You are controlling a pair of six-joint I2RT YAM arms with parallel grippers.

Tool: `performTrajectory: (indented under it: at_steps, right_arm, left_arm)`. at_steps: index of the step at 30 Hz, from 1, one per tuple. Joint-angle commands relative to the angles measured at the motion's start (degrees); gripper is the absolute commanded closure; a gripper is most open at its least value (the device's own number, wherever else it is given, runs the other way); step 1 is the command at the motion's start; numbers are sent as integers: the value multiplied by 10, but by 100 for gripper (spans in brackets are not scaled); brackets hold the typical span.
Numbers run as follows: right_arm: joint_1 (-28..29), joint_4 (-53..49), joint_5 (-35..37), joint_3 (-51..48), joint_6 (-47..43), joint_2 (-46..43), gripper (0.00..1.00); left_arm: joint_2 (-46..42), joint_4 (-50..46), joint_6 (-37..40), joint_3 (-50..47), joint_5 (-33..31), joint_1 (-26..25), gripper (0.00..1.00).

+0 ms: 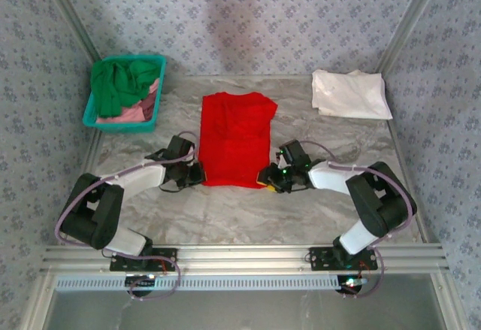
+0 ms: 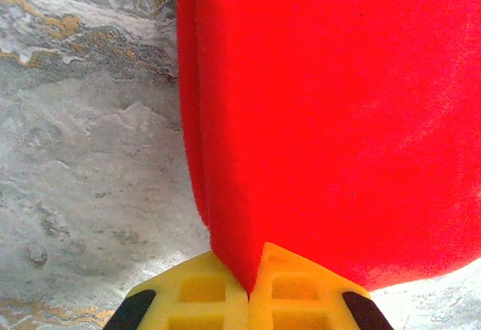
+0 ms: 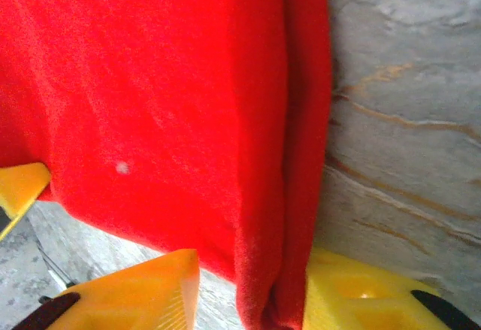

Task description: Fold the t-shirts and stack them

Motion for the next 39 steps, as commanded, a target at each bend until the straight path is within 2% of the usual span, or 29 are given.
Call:
performTrajectory:
  at_steps: [1,5,7,10,17,23,26,28,31,34,39]
  right_arm:
    - [3,12,27,8,17,7,66]
    - [2,8,43,1,22,-4,80]
    - [0,-3,56,-4,22,-21,91]
    - [-1,-16,66,-9,15,-47,100]
    - [25,-37,67,-75,13,-103,100]
    - [108,-59,119,-147,56,-259,100]
    - [131,-121,162,-120,39,-329,100]
    - [130,-141,181,-102,26,-358,100]
    - [104,-168,180,-58,0,-359,100]
    - [55,-170,166,1,-49,-321,100]
    - [-13,-164,147,107,-117,-222,100]
  left_arm:
    - [-19,6,-3,-13,11,3,100]
    - [-27,-1,-4,-14,7,3,100]
    - [-39,-6,-4,-15,2,3,100]
    - [-57,-12,0,-14,4,3,100]
    - [-91,-24,-1,-65,30,-28,100]
    - [-214,-44,-69,-128,43,-120,100]
    - [-282,-98,-69,-105,64,-125,100]
    - [-308,-127,-51,-75,61,-123,100]
    - [-292,-146,-12,-19,79,-104,100]
    - [-241,-107,12,30,123,-60,100]
    - [-138,-102,50,140,131,-5,100]
